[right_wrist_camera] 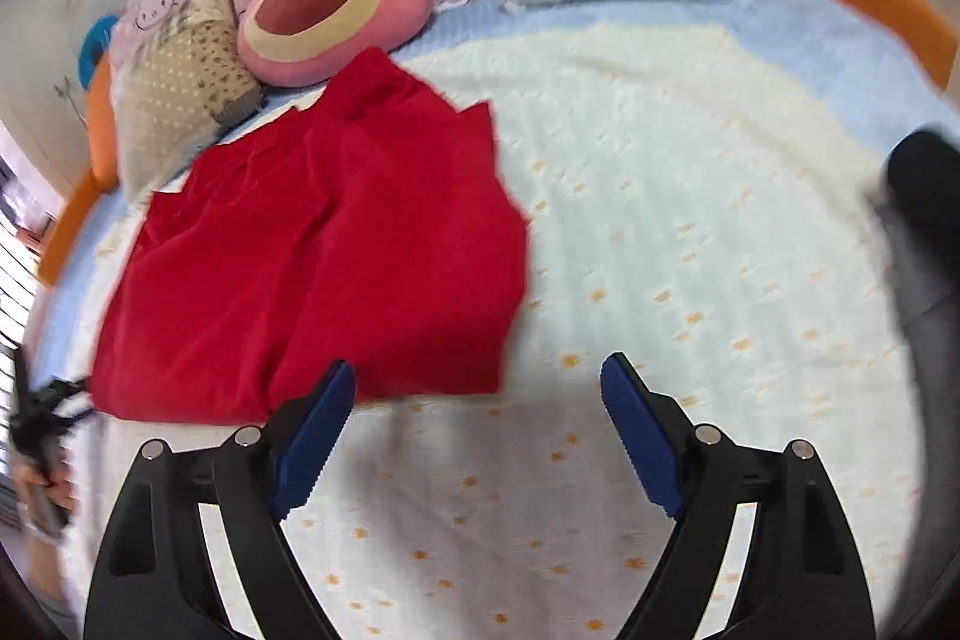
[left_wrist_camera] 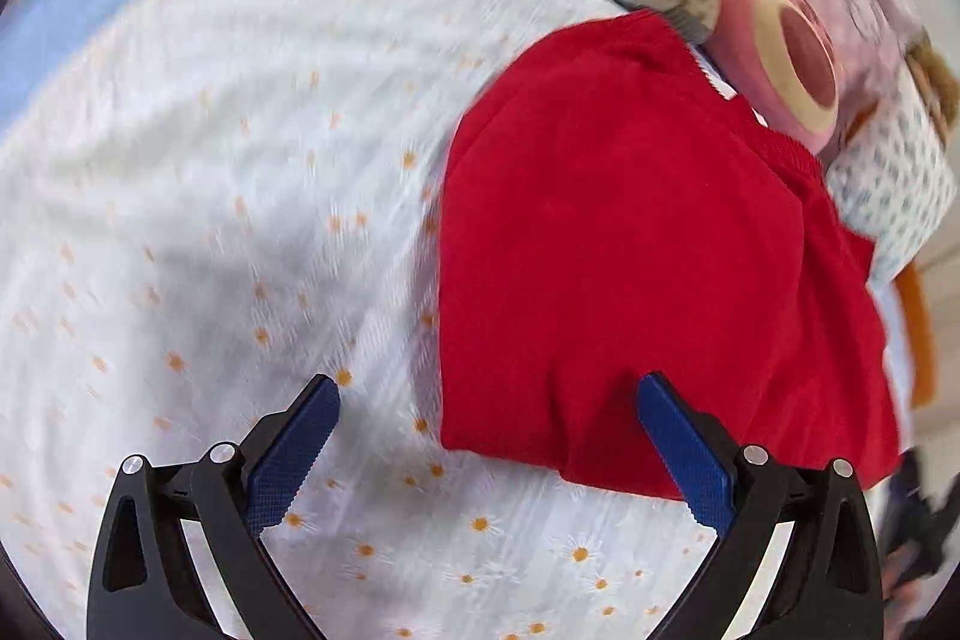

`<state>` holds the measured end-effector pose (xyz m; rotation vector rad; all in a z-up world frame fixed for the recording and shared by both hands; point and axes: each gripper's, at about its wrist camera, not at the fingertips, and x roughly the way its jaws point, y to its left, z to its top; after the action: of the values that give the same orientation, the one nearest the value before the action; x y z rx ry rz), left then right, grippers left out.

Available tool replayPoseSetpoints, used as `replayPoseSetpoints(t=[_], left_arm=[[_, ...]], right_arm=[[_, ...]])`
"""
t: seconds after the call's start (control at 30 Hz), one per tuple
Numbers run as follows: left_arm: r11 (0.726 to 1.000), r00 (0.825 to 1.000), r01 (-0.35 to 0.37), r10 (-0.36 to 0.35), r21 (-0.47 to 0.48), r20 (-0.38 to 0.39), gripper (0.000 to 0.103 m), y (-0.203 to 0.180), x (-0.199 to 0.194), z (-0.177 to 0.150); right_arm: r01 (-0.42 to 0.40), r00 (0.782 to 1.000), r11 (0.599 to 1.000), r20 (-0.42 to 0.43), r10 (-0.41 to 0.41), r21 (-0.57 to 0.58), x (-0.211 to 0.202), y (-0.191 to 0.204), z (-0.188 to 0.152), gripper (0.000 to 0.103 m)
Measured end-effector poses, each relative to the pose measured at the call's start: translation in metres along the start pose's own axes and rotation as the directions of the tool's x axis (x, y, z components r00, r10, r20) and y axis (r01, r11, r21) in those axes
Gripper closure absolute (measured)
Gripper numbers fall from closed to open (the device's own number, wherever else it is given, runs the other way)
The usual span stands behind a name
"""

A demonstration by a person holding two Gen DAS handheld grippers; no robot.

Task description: Fold large clothes

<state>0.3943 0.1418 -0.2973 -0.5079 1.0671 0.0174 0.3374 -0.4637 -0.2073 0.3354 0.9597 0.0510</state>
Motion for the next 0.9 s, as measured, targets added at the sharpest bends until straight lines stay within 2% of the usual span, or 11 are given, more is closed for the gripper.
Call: replayPoseSetpoints(t=[0.1,0.23,0.27,0.3,0.4,0.47,0.53,0.63,0.7,0.8,0.9], left_arm=[[0.999,1.0,0.024,-0.023,-0.026,0.019,0.002,0.0,0.002,0.0],[0.999,1.0,0.021,-0.021,-0.032,0.008,0.002,-0.003,0.005,-0.002],[0.999,1.0,0.024,-0.024,-0.04,0.005,0.002,-0.004,0.005,-0.002],[0.998,0.999,0.047,-0.047,-0.053,-0.004,0.002,-0.005,0.005,-0.002],[0.985,0.986,0.151,-0.156,-0.079,-0.061,0.002,-0.015,0.004,-0.006],[0.978,0.976,0.193,-0.2,-0.077,-0.091,0.002,-0.019,0.002,-0.009],[0.982,0.978,0.178,-0.184,-0.071,-0.098,0.002,-0.024,0.006,-0.008],[0.975,0.974,0.19,-0.202,-0.118,-0.102,0.002,-0.017,0.018,-0.004],[0.966,0.971,0.207,-0.222,-0.154,-0.09,0.003,-0.011,0.021,-0.003],[0.988,0.989,0.124,-0.131,-0.092,-0.074,0.021,-0.019,0.014,-0.002],[0.989,0.99,0.116,-0.123,-0.095,-0.073,0.031,-0.017,0.009,-0.001]], right_arm=[[0.009,1.0,1.0,-0.003,-0.009,0.016,0.01,0.005,0.002,0.02],[-0.037,0.999,0.998,-0.007,0.037,0.044,0.02,0.012,0.004,0.021],[-0.043,0.999,0.998,-0.001,0.043,0.047,0.021,0.013,0.004,0.025],[-0.061,0.998,0.997,0.004,0.061,0.049,0.021,0.015,0.004,0.038],[-0.077,0.997,0.995,0.02,0.076,0.064,0.018,0.021,0.009,0.048],[-0.076,0.997,0.996,0.03,0.074,0.055,0.013,0.024,0.015,0.049],[-0.075,0.997,0.996,0.025,0.073,0.052,0.01,0.027,0.022,0.049],[-0.067,0.998,0.997,0.019,0.066,0.04,0.008,0.03,0.025,0.049],[-0.056,0.998,0.998,0.018,0.056,0.031,0.007,0.032,0.025,0.053],[-0.05,0.999,0.998,-0.002,0.05,0.03,0.01,0.029,0.021,0.059],[-0.068,0.998,0.996,-0.009,0.068,0.058,0.013,0.021,0.016,0.065]])
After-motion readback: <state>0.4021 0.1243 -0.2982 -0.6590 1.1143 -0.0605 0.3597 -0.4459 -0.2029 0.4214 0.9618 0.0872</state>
